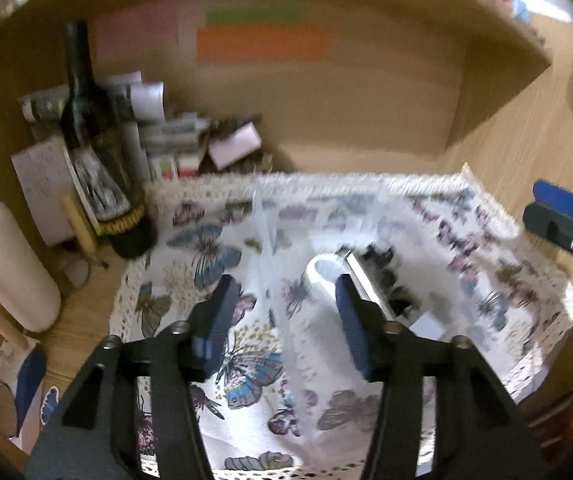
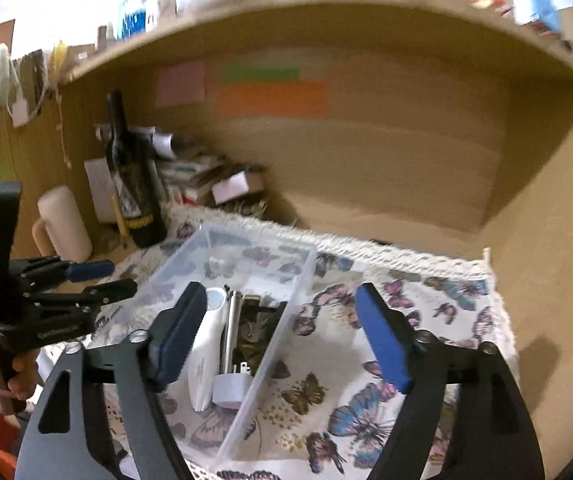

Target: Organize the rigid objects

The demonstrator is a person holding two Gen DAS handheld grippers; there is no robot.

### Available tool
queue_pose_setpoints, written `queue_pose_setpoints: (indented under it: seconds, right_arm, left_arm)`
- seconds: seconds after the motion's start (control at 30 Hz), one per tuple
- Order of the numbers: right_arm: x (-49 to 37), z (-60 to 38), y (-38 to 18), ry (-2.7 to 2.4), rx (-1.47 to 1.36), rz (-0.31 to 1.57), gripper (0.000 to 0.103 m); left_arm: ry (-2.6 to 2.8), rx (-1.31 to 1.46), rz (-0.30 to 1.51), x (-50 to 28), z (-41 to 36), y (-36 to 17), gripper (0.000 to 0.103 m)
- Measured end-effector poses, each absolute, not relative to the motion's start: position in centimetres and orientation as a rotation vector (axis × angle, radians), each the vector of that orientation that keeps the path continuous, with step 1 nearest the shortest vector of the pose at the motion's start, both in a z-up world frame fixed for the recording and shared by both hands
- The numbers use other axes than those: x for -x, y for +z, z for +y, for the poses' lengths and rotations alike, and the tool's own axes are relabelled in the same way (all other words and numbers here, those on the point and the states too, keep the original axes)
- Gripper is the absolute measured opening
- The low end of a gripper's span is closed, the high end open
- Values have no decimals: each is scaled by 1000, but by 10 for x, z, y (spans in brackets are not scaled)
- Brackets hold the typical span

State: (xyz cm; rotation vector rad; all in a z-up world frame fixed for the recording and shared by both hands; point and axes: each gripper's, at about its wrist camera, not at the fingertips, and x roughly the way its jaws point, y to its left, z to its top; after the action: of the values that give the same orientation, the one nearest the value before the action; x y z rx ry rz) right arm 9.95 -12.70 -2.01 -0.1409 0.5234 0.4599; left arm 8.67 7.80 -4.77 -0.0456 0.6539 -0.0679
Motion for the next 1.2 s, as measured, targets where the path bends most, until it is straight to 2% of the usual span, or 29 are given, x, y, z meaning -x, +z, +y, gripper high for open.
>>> queue_pose_setpoints:
  seconds: [0.13, 0.2, 0.23, 0.4, 0.53, 1.2]
  right_arm:
    - [-73, -140, -8, 436, 120, 454, 87]
    - [-64, -143, -4, 433, 110, 426, 99]
    - [-58, -144, -3, 426, 105, 408, 103]
    - [-35, -150, 4, 402, 102, 334, 103]
    - [-27, -152, 2, 385, 103, 314, 103]
    - [-6, -157, 3, 356, 118, 259, 103]
  left_arm:
    - [-70, 19, 523, -58, 63, -20, 64]
    - [-73, 13, 462, -45, 57, -9, 80]
    - [-70, 15, 421, -36, 54, -2, 83]
    - [-64, 17, 313, -8, 43, 13, 100]
    - [-50, 10, 258, 6, 33, 15, 102]
    - [-65, 34, 256, 17, 25, 13, 102]
